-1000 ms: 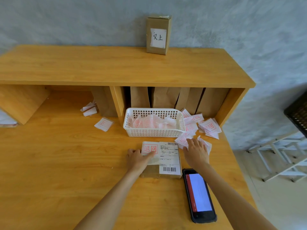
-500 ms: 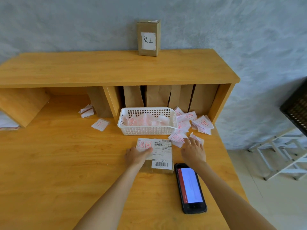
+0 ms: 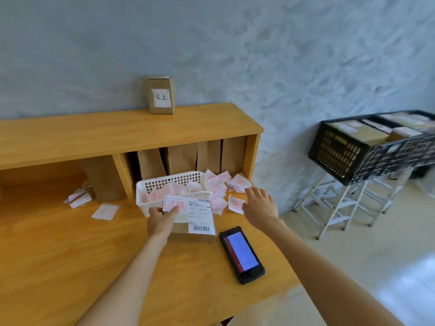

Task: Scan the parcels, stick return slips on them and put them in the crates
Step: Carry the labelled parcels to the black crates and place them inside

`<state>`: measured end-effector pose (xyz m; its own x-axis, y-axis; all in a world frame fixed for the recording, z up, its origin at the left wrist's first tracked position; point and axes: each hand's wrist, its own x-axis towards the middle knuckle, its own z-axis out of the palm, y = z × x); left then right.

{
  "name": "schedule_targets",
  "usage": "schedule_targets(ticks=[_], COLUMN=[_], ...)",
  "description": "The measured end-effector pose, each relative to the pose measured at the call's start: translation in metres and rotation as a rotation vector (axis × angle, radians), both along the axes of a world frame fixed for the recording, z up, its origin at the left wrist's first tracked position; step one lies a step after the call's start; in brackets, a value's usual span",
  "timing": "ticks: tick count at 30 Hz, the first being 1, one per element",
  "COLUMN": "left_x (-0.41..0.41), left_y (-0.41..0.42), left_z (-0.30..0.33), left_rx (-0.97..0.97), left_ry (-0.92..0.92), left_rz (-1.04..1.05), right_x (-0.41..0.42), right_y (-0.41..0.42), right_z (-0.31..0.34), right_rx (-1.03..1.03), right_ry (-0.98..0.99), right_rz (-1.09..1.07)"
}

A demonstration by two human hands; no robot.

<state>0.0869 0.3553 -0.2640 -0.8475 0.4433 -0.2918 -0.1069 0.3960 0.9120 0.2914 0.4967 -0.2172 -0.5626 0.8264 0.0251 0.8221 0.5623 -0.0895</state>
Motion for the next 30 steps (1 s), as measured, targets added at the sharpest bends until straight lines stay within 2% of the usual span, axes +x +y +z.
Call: schedule_targets(ticks=[5,12,18,30], left_x=[0.005,0.082,0.189,0.443], left_y=[0.008,0.069,0.142,0.286], left_z=[0.045,0.113,0.151,0.181], left_rx=[0.099,0.184,0.272,0.259], left_ry=[-0.095,-0.114,-0.159,-0.213], left_rz=[-0.096,-0.391,-0.616,-0.932], right_x=[0.034,0.132,0.240,0.472], right_y=[-0.006,0.002,0.016,0.079], right_z=[0.044,0.093,0.123,0.143], right_rx=[0.025,0.106,0.226,0.330], right_ry=[0.037,0.011,0.041,0.019], right_rz=[-0.044,-0.278,-0.462,-0.747])
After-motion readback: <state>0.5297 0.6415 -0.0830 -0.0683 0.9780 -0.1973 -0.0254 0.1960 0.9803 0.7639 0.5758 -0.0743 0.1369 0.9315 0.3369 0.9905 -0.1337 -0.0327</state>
